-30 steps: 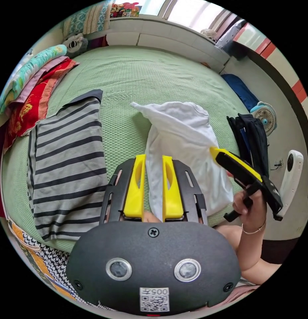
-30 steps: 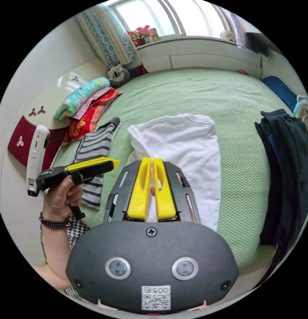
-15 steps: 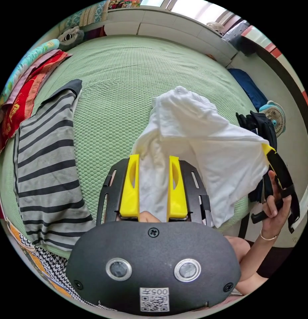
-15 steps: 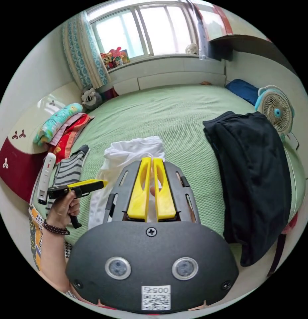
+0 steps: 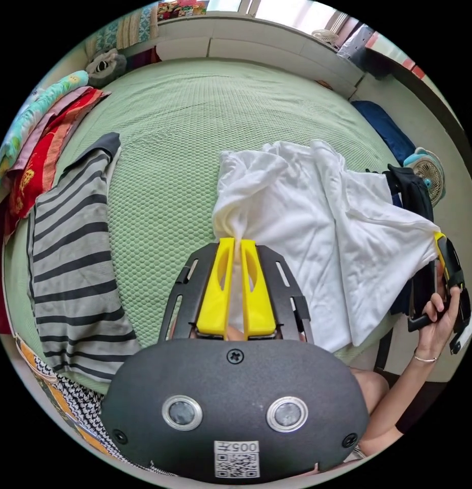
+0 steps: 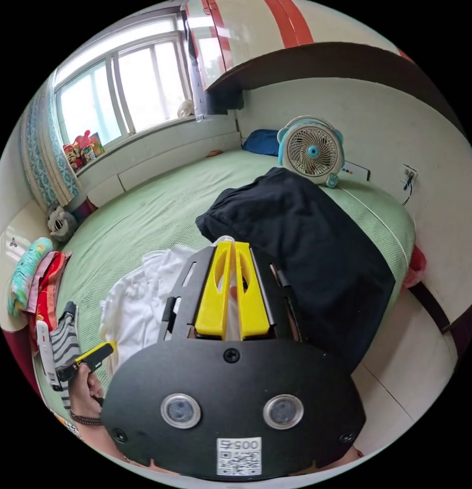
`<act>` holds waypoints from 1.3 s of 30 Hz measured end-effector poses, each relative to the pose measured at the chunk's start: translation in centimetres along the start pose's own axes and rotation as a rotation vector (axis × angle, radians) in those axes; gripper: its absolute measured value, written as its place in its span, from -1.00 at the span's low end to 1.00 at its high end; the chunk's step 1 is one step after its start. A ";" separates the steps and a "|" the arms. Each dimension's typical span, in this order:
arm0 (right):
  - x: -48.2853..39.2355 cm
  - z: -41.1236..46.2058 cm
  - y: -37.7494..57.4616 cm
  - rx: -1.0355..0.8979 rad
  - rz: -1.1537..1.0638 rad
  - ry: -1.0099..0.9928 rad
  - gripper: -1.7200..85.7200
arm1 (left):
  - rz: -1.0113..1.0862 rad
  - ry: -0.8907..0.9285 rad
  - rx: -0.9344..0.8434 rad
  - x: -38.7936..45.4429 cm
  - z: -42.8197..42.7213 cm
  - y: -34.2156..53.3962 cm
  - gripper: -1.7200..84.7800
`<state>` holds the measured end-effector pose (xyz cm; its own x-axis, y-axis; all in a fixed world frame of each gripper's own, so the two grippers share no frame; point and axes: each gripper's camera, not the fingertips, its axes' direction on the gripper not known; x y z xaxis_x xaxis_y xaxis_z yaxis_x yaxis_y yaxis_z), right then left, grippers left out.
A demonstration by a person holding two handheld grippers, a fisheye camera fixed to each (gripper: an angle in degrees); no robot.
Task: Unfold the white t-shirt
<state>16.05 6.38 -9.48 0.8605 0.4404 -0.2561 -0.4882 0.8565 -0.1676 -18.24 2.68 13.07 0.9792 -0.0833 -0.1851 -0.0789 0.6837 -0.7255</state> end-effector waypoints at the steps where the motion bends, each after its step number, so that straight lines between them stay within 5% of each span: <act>1: -0.4 -0.1 0.1 0.001 -0.016 0.002 -1.00 | 0.003 -0.002 0.003 0.0 -0.3 0.1 -0.88; 9: -2.5 -0.6 0.5 -0.006 -0.085 0.045 -1.00 | -0.171 -0.308 0.137 -3.1 -5.9 3.6 -0.89; 18: -4.3 3.0 0.2 -0.237 -0.173 0.192 -0.99 | -0.230 -0.275 0.119 -4.0 -7.0 6.0 -0.85; 31: -6.1 -0.8 0.4 0.026 -0.256 -0.104 -0.86 | -0.151 -0.130 0.155 -2.3 -9.4 9.5 -0.89; 39: -9.9 2.6 1.0 -0.139 -0.394 -0.368 -0.80 | -0.076 -0.160 0.115 -0.5 -8.8 9.9 -0.95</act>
<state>7.39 3.58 -4.59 0.9637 0.1807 0.1963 -0.1129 0.9427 -0.3139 -21.16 3.14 0.11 0.9994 -0.0282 -0.0181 0.0096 0.7590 -0.6510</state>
